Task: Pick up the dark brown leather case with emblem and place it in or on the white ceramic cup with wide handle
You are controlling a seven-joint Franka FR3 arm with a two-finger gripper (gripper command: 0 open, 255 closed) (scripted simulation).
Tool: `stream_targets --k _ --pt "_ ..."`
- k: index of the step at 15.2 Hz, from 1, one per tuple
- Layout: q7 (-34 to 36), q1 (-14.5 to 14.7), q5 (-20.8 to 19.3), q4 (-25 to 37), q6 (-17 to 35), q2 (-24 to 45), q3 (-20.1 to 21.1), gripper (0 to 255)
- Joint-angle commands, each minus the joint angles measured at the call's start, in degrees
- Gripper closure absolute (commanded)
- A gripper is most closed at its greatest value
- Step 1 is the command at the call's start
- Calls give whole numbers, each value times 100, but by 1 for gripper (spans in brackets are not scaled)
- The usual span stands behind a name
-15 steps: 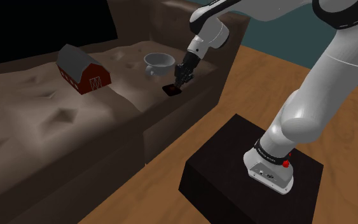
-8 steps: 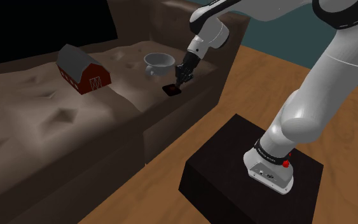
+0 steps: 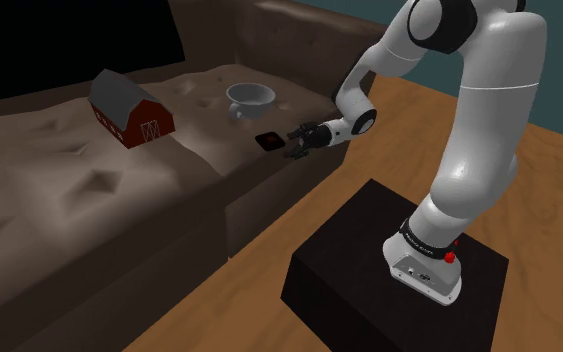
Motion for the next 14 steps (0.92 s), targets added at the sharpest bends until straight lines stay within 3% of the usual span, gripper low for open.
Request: stream_targets --k 1,6,13,14 --pt "-345 -56 283 -31 -215 141 101 0" --pt "-327 123 572 -68 -39 107 268 0" --pt "-327 119 571 -68 -37 106 272 0" --pt "-331 120 571 -78 -35 101 272 255"
